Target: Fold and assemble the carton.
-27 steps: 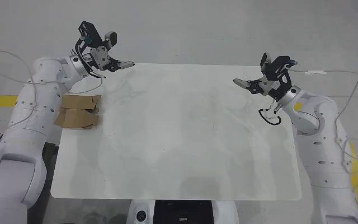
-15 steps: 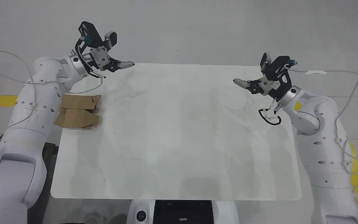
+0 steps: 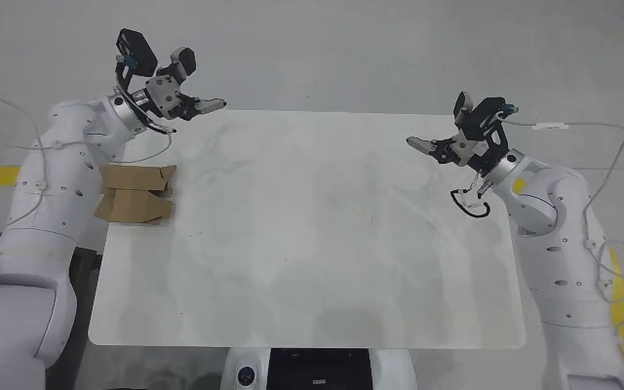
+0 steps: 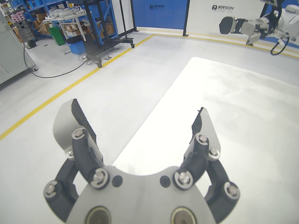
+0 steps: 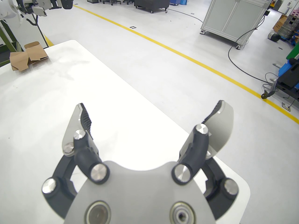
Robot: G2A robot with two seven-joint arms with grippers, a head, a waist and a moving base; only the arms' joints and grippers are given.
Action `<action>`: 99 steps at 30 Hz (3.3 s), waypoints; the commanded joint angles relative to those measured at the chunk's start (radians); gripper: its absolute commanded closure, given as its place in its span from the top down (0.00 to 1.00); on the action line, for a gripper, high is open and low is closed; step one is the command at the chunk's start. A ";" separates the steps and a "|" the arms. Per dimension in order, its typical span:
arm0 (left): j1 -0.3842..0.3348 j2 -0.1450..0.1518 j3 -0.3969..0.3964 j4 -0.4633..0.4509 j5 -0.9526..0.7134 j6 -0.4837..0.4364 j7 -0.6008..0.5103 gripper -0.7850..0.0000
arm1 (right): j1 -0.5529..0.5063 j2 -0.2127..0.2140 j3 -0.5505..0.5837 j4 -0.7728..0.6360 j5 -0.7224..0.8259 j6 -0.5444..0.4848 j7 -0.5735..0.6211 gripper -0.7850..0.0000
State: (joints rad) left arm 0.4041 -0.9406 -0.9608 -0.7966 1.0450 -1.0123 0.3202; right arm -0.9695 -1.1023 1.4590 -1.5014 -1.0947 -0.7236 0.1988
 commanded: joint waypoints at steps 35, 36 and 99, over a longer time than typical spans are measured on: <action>-0.032 0.139 -0.187 0.337 -1.120 0.099 -1.089 1.00 | 0.000 0.000 0.000 0.000 0.000 0.000 0.000 1.00; -0.035 0.142 -0.190 0.349 -1.115 0.103 -1.090 1.00 | 0.000 0.000 0.000 0.000 0.000 0.000 0.000 1.00; 0.063 0.159 -0.191 0.570 -0.977 0.464 -1.179 0.38 | 0.000 0.000 0.000 0.000 0.000 0.000 0.000 1.00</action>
State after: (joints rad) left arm 0.4668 -0.7804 -1.1519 -0.2282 0.0667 -0.5524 -0.8603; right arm -0.9695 -1.1023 1.4590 -1.5014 -1.0947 -0.7236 0.1988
